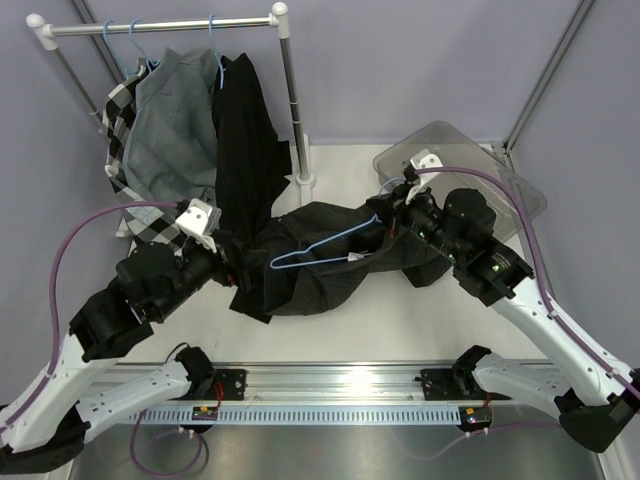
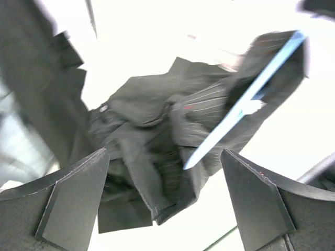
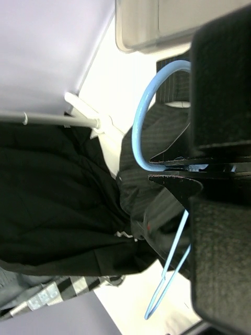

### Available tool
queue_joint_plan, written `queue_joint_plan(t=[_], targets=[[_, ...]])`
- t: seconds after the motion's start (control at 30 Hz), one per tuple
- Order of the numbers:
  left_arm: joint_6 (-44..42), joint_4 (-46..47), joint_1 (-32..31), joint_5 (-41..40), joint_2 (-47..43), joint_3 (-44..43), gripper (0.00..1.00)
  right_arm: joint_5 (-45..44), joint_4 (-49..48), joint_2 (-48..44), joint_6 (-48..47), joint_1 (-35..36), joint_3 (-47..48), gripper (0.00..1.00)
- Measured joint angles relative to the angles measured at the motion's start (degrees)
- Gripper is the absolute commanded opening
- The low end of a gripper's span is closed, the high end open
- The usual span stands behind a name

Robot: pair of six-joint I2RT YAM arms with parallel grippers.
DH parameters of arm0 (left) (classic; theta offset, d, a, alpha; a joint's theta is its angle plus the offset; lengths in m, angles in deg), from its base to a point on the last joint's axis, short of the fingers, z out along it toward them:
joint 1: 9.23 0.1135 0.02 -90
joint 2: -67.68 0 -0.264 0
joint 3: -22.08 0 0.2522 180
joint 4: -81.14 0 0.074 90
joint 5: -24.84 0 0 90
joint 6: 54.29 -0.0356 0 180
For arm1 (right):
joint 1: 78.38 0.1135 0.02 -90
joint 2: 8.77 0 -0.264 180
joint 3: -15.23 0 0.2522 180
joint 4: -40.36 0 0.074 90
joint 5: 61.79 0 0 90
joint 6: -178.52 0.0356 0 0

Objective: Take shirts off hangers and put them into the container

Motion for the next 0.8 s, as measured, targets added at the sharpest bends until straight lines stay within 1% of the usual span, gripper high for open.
queue_joint_plan(t=[0.13, 0.2, 0.3, 0.43, 0.53, 0.57, 0.63, 0.67, 0.73, 0.77, 0.8], targets=[[-1.0, 0.1, 0.0, 7.7, 2.8, -0.8, 0.89, 3.1, -0.3, 3.1, 0.6, 0.0, 0.0, 0.00], [-1.7, 0.0, 0.0, 11.5, 6.6, -1.0, 0.85, 4.3, -0.4, 4.4, 0.7, 0.0, 0.0, 0.00], [-2.8, -0.3, 0.0, 16.0, 13.2, -1.9, 0.82, 6.2, -0.4, 5.9, 0.8, 0.0, 0.2, 0.00], [-4.5, -0.3, 0.0, 19.6, 21.4, -3.5, 0.75, 8.7, -0.8, 6.8, 1.2, 0.0, 1.0, 0.00], [-5.3, -0.4, 0.0, 21.2, 24.2, -4.4, 0.70, 9.8, -1.1, 6.8, 1.3, 0.1, 1.7, 0.00], [-5.5, -0.4, 0.0, 21.9, 24.8, -4.8, 0.63, 9.9, -1.3, 6.7, 1.3, 0.1, 1.9, 0.00], [-5.7, -0.2, 0.0, 22.7, 25.4, -5.1, 0.55, 10.1, -1.5, 6.7, 1.3, 0.1, 2.3, 0.00], [-5.8, -0.2, 0.0, 23.0, 25.4, -5.1, 0.46, 10.2, -1.5, 6.7, 1.2, 0.1, 2.4, 0.00], [-5.8, -0.2, 0.0, 23.3, 25.4, -5.1, 0.35, 10.5, -1.5, 6.7, 1.2, 0.1, 2.5, 0.00], [-5.7, -0.2, 0.0, 23.4, 25.4, -5.1, 0.23, 10.7, -1.5, 6.7, 1.2, 0.1, 2.5, 0.00], [-5.6, -0.2, 0.0, 23.5, 25.4, -5.1, 0.17, 10.8, -1.5, 6.7, 1.2, 0.1, 2.5, 0.00]])
